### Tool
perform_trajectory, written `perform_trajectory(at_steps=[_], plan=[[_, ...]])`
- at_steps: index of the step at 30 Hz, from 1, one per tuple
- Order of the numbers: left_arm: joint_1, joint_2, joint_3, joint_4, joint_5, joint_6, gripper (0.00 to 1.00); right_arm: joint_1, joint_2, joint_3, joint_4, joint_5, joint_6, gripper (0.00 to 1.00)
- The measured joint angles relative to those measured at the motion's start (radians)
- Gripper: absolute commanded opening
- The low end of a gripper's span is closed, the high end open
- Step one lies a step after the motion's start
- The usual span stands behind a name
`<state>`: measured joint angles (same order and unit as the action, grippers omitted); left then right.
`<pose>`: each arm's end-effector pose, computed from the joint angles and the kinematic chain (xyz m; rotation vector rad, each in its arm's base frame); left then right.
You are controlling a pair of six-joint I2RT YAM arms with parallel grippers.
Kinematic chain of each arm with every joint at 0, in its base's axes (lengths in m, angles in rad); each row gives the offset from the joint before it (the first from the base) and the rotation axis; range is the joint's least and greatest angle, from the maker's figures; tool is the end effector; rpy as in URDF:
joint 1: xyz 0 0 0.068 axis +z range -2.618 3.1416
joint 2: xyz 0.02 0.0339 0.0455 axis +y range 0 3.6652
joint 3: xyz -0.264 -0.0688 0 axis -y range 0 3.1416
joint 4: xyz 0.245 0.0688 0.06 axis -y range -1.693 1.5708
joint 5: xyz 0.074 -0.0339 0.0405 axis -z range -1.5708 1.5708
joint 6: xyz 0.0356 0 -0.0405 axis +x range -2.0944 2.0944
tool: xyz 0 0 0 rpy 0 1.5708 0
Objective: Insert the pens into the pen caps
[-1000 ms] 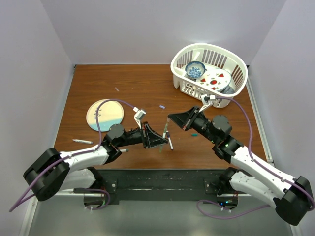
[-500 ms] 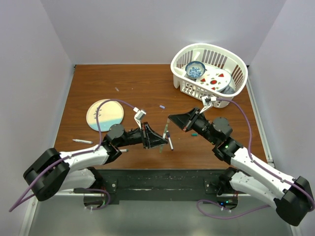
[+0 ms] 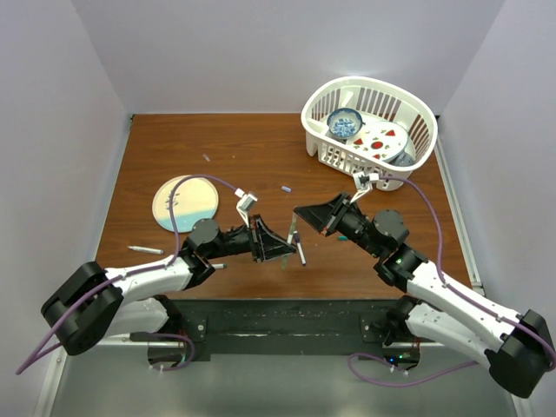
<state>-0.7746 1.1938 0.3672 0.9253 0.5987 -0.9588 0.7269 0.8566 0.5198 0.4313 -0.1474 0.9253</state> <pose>0.1545 -0.1793 0.2296 0.4195 1.7425 -1.7664 0.1511 0.1414 0.2990 0.0301 1.6544 1.4156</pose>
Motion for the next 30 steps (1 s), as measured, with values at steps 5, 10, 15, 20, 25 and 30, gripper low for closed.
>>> perform_trajectory(at_steps=[5, 10, 15, 20, 25, 30], plan=[[0.001, 0.004, 0.003, 0.006, 0.0, 0.0, 0.0, 0.002, 0.0, -0.001, -0.004, -0.001, 0.002, 0.0], [0.003, 0.005, 0.003, 0.009, 0.0, 0.0, 0.0, 0.006, -0.003, -0.001, -0.011, -0.003, -0.003, 0.0], [0.011, 0.005, 0.004, 0.007, 0.004, -0.012, 0.0, 0.017, -0.023, -0.023, -0.01, -0.005, -0.041, 0.0], [0.027, 0.005, 0.018, -0.033, 0.028, -0.027, 0.0, 0.027, -0.028, -0.04, -0.003, -0.002, -0.086, 0.0], [0.037, 0.018, 0.055, -0.077, 0.048, -0.019, 0.0, 0.032, -0.021, -0.061, 0.049, 0.017, -0.101, 0.0], [0.045, 0.021, 0.068, -0.142, 0.05, 0.015, 0.0, 0.058, 0.004, -0.093, 0.104, 0.064, -0.101, 0.0]])
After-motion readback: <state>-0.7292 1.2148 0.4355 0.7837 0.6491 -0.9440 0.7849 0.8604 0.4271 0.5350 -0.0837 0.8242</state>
